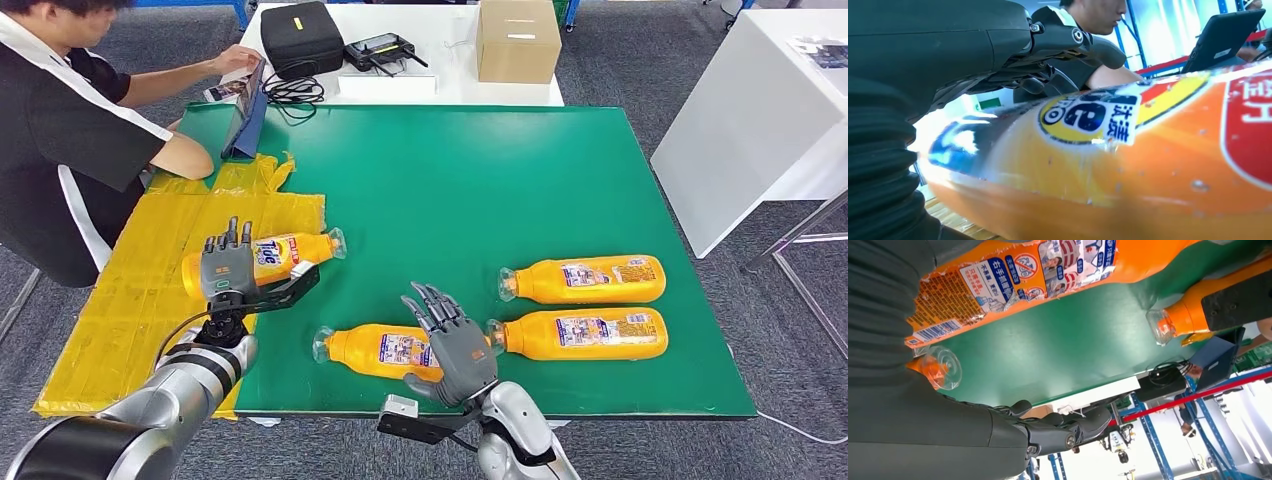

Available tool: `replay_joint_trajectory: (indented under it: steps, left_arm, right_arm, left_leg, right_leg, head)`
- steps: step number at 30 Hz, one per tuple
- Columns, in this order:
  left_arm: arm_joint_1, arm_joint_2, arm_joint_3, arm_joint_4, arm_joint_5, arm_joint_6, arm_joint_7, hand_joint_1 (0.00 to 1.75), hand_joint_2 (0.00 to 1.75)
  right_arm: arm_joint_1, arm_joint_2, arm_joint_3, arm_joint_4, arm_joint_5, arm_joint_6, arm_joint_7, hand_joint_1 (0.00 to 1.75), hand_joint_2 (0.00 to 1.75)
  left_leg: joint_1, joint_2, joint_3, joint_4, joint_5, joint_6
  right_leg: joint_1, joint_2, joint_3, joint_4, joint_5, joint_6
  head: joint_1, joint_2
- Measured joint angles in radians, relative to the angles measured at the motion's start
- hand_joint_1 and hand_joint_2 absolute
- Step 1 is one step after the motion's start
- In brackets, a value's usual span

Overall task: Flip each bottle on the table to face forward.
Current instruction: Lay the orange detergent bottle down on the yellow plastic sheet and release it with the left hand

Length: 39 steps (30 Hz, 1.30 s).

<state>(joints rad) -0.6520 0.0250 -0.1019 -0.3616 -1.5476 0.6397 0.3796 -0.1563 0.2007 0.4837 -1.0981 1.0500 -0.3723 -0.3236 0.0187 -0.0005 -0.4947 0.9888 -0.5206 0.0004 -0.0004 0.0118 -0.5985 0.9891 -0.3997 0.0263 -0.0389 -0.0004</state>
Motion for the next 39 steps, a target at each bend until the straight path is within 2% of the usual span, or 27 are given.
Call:
replay_joint_trajectory:
  steps: [3,6,9,14,17,20,23,27,28,31,32,38,39]
  left_arm:
    - [0.000,-0.003,0.010,0.000,0.002,0.008,-0.013,0.00,1.75]
    - [0.006,-0.012,0.042,-0.011,0.012,0.041,-0.083,0.00,1.75]
    - [0.032,-0.034,0.108,-0.081,0.060,0.058,-0.229,0.00,1.75]
    - [0.084,-0.112,0.257,-0.265,0.216,0.061,-0.571,0.00,1.75]
    - [0.099,-0.160,0.324,-0.341,0.277,0.061,-0.665,0.00,1.75]
    - [0.114,-0.199,0.355,-0.401,0.387,0.057,-0.752,0.00,1.75]
    - [0.143,-0.230,0.337,-0.479,0.512,0.023,-0.780,0.00,1.75]
    - [0.205,-0.266,0.263,-0.630,0.648,-0.048,-0.789,0.00,1.75]
    - [0.220,-0.273,0.243,-0.668,0.673,-0.064,-0.793,0.00,1.75]
    - [0.267,-0.295,0.178,-0.784,0.726,-0.100,-0.802,0.00,1.75]
    - [0.281,-0.301,0.158,-0.819,0.737,-0.109,-0.803,0.00,1.75]
    - [0.331,-0.323,0.082,-0.946,0.763,-0.128,-0.805,0.00,1.75]
    - [0.336,-0.324,0.077,-0.958,0.763,-0.128,-0.805,0.00,1.75]
  right_arm:
    - [-0.001,0.000,0.000,0.004,0.001,0.000,0.001,0.00,1.75]
    - [-0.002,0.000,0.000,0.009,0.013,-0.001,0.014,0.00,1.75]
    - [-0.002,-0.003,0.000,0.017,0.040,-0.009,0.044,0.00,1.75]
    - [-0.002,-0.009,-0.002,0.038,0.091,-0.022,0.104,0.00,1.75]
    - [-0.001,-0.010,-0.006,0.048,0.110,-0.022,0.130,0.00,1.75]
    - [-0.001,-0.010,-0.013,0.059,0.137,-0.020,0.166,0.00,1.75]
    - [-0.002,-0.011,-0.022,0.074,0.171,-0.012,0.203,0.00,1.75]
    - [-0.006,-0.008,-0.033,0.112,0.235,-0.004,0.270,0.00,1.75]
    - [-0.011,-0.006,-0.037,0.126,0.250,-0.004,0.288,0.06,1.75]
    - [-0.039,0.009,-0.050,0.180,0.292,-0.005,0.339,0.46,1.75]
    - [-0.050,0.015,-0.055,0.199,0.303,-0.005,0.354,0.54,1.75]
    - [-0.094,0.041,-0.070,0.277,0.328,-0.005,0.389,0.54,1.75]
    - [-0.098,0.043,-0.072,0.285,0.329,-0.005,0.390,0.62,1.75]
  left_leg:
    - [0.000,0.000,0.000,0.000,0.000,0.000]
    - [0.000,0.000,0.000,0.000,0.000,0.000]
    - [0.000,0.000,0.000,0.000,0.000,0.000]
    - [-0.001,0.000,0.000,0.000,0.000,0.000]
    - [-0.001,0.000,0.000,0.000,0.000,0.000]
    - [-0.001,0.000,0.000,0.000,0.000,0.000]
    - [-0.001,-0.001,0.000,0.000,0.000,0.000]
    - [0.000,0.000,0.000,0.000,0.000,0.000]
    - [0.000,0.000,0.000,0.000,0.000,0.000]
    - [-0.001,0.000,0.000,0.000,0.000,0.000]
    - [-0.001,0.000,0.001,0.000,0.000,0.000]
    - [-0.001,0.001,0.005,0.000,-0.001,0.000]
    - [0.000,0.001,0.006,0.000,-0.001,0.000]
  right_leg:
    - [0.000,0.000,0.000,0.000,0.000,0.000]
    - [0.000,0.000,0.000,0.000,0.000,0.000]
    - [0.000,0.000,0.000,0.000,0.000,0.000]
    - [0.000,0.000,0.000,0.000,0.000,0.000]
    - [-0.001,0.000,0.000,0.000,0.000,0.000]
    - [-0.001,0.000,0.000,-0.001,0.000,0.000]
    - [0.000,0.000,0.000,-0.001,0.000,0.000]
    - [0.000,0.000,0.000,0.000,0.000,0.000]
    - [0.000,0.000,0.000,0.000,0.000,0.000]
    - [0.000,0.000,0.000,-0.001,0.000,0.000]
    - [0.000,0.000,0.001,-0.001,0.000,0.000]
    - [0.000,0.000,0.005,-0.001,0.000,0.000]
    - [0.000,0.000,0.005,-0.001,0.000,0.000]
  head:
    - [0.000,0.000]
    - [0.000,0.000]
    - [0.000,0.000]
    - [0.000,0.000]
    - [0.000,0.000]
    - [0.000,0.000]
    - [0.000,0.000]
    - [0.000,0.000]
    - [0.000,0.000]
    - [0.000,0.000]
    - [0.000,0.000]
    - [0.000,0.000]
    - [0.000,0.000]
